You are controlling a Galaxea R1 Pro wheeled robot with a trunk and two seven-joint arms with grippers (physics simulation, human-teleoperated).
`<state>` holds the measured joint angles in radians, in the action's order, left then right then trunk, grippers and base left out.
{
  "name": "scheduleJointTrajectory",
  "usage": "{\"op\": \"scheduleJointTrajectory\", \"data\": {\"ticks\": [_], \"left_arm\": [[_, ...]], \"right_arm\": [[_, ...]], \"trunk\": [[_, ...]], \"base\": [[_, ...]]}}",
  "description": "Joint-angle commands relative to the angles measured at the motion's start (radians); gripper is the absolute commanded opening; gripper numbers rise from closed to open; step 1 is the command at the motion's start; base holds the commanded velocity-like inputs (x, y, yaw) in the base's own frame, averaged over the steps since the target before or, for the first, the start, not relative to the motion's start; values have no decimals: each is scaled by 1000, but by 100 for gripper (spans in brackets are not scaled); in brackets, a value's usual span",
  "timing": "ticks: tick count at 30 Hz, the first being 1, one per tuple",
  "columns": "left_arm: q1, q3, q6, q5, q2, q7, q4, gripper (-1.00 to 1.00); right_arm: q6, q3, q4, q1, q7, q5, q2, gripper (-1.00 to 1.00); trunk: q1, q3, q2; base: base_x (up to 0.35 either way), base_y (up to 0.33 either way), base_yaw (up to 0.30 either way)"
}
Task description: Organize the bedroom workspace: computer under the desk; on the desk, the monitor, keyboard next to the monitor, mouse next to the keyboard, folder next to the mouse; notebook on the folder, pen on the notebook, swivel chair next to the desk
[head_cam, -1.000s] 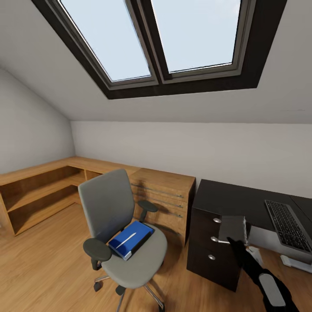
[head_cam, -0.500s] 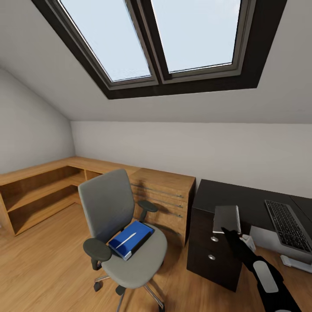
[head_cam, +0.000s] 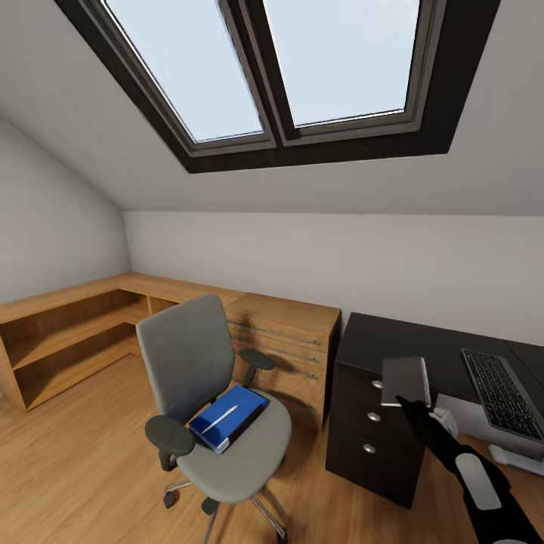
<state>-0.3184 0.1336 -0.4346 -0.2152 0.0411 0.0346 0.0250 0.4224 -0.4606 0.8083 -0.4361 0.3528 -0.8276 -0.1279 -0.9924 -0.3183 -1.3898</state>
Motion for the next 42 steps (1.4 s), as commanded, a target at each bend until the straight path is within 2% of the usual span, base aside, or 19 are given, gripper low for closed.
{"op": "scheduleJointTrajectory", "data": {"ticks": [1,5,12,17,24,42], "left_arm": [[-1,7,-3,5,0,2,0,100],[-1,7,-3,5,0,2,0,100],[-1,7,-3,5,0,2,0,100],[0,7,-3,5,0,2,0,100],[-1,7,-3,5,0,2,0,100],[0,7,-3,5,0,2,0,100]], "right_arm": [[16,-6,-1,-1,9,-11,-2,-100],[37,-9,-1,-1,12,-28,-6,-100],[83,-10,2,-1,38,-111,-7,-100],[90,-11,1,-1,73,-138,-8,-100],[97,-12,-2,-1,95,-147,-8,-100],[101,-11,-4,0,100,-150,-9,-100]], "trunk": [[0,-1,-1],[0,-1,-1],[0,-1,-1],[0,-1,-1],[0,-6,-1],[0,-34,-1]], "base": [[0,0,0],[0,0,0],[0,0,0],[0,0,0],[0,0,0],[0,0,-54]]}}
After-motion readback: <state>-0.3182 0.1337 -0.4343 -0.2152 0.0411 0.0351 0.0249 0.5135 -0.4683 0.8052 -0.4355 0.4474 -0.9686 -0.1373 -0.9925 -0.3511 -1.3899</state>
